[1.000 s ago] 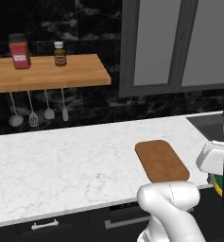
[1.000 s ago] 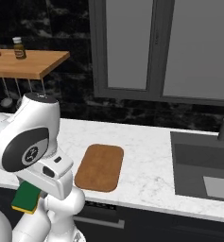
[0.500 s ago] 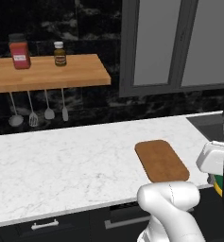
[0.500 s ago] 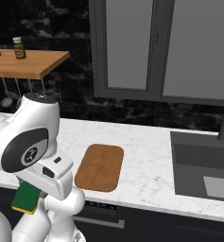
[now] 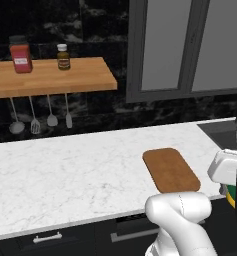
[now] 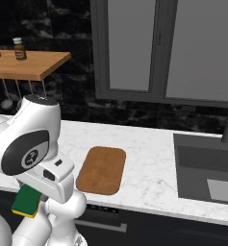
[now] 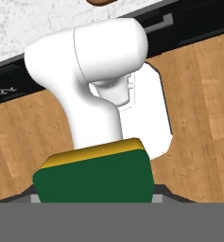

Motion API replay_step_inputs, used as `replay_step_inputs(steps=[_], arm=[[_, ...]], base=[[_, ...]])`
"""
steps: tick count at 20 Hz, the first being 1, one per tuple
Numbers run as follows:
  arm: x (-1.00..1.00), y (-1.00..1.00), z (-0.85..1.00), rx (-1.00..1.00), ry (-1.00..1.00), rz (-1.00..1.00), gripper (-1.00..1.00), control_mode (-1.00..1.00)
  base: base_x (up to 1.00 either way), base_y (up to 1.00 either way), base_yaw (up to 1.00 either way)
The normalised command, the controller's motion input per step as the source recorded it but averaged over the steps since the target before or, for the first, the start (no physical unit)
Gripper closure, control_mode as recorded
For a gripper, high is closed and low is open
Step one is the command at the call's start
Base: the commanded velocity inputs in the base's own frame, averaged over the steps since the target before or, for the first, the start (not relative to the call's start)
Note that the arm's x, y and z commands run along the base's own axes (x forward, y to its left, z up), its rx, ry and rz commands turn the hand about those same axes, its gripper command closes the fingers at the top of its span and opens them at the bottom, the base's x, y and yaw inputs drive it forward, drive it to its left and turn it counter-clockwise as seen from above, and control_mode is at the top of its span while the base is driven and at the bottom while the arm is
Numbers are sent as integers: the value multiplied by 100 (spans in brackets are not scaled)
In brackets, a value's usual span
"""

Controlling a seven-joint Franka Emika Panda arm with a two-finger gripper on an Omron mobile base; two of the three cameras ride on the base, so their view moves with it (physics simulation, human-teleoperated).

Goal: Pick up the sponge from the counter and clean the cutting board by briefly scrubbing or pressing down on the cutting board. Once finished, release the sponge.

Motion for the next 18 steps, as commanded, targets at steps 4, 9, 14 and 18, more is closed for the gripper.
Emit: replay_step_inputs(steps=[4,9,14,18], arm=[[0,0,0,0,0,0,100,100],[0,0,0,0,0,0,100,100],[0,0,0,0,0,0,100,100],[1,1,0,0,0,0,100,-100]], base=[[0,0,0],[0,0,0],[0,0,0],[0,0,0]])
